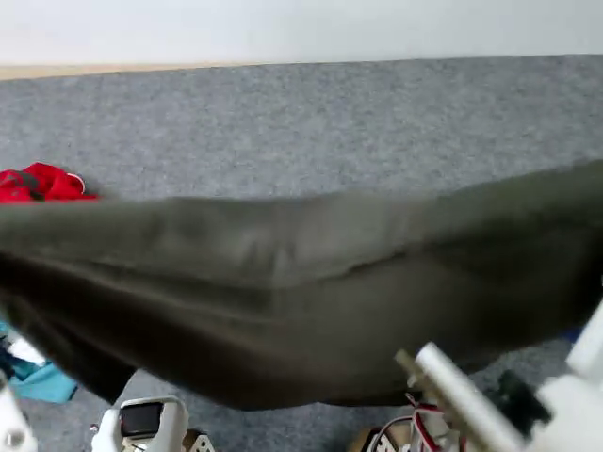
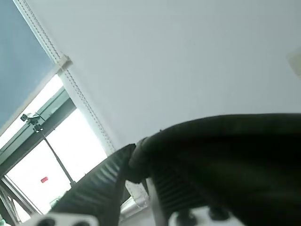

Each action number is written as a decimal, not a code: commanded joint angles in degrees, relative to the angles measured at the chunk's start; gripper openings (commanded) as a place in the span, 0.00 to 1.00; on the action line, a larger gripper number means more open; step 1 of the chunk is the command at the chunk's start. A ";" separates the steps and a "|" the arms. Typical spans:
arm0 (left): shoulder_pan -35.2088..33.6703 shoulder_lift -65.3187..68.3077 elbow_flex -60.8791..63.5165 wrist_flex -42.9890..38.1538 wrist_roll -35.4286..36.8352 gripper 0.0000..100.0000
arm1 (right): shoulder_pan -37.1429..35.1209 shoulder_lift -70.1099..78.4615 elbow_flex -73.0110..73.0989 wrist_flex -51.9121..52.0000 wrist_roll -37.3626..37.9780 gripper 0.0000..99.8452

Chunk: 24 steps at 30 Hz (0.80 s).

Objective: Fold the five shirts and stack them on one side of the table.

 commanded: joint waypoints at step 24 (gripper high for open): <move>-0.09 0.09 49.45 -11.52 -2.90 0.00 | -9.71 0.57 41.05 -1.36 4.57 0.01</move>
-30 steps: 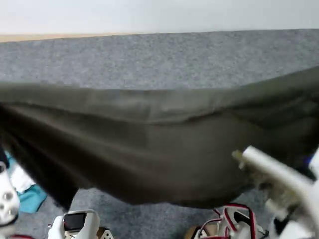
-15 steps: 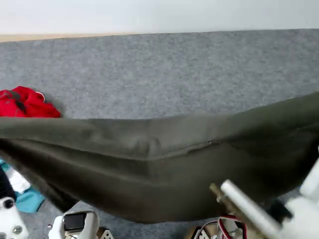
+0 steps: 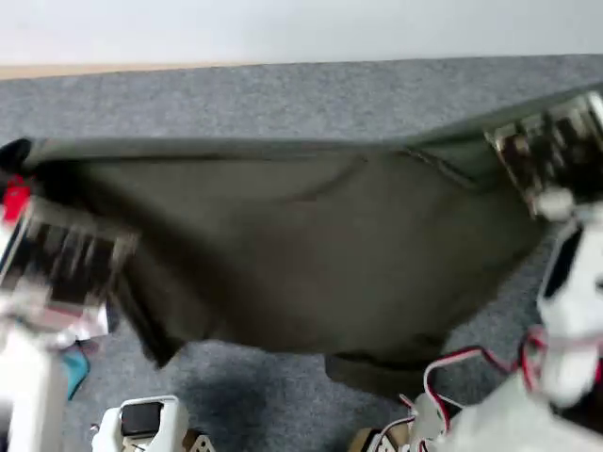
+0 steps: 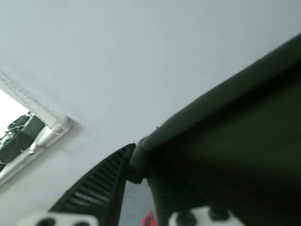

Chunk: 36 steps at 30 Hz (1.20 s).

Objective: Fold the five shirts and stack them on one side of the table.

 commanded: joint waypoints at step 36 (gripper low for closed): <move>3.43 49.58 29.41 -62.51 -0.18 0.00 | -18.68 41.10 25.49 -33.63 -6.51 0.01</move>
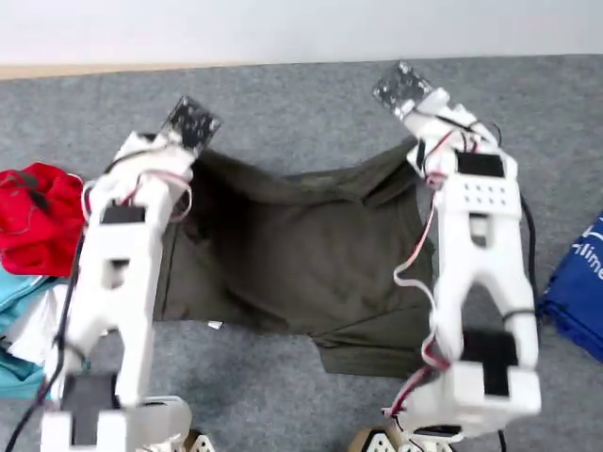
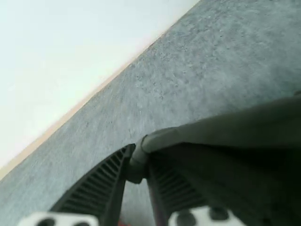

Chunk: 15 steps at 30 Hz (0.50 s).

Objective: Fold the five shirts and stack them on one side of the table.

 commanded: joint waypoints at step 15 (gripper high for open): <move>-0.53 44.22 -60.62 2.20 -0.88 0.00 | 0.57 40.57 -61.27 -1.19 5.54 0.01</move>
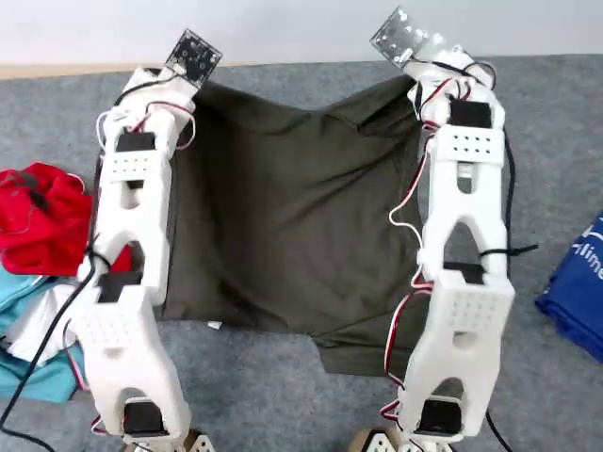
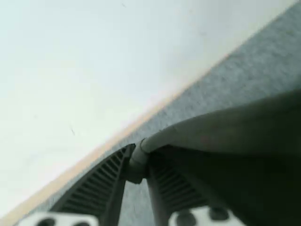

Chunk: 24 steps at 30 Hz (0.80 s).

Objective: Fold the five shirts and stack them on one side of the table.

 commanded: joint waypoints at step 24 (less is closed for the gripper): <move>1.41 19.25 -44.70 59.87 -0.97 0.00 | 1.98 14.37 -40.79 41.54 2.20 0.01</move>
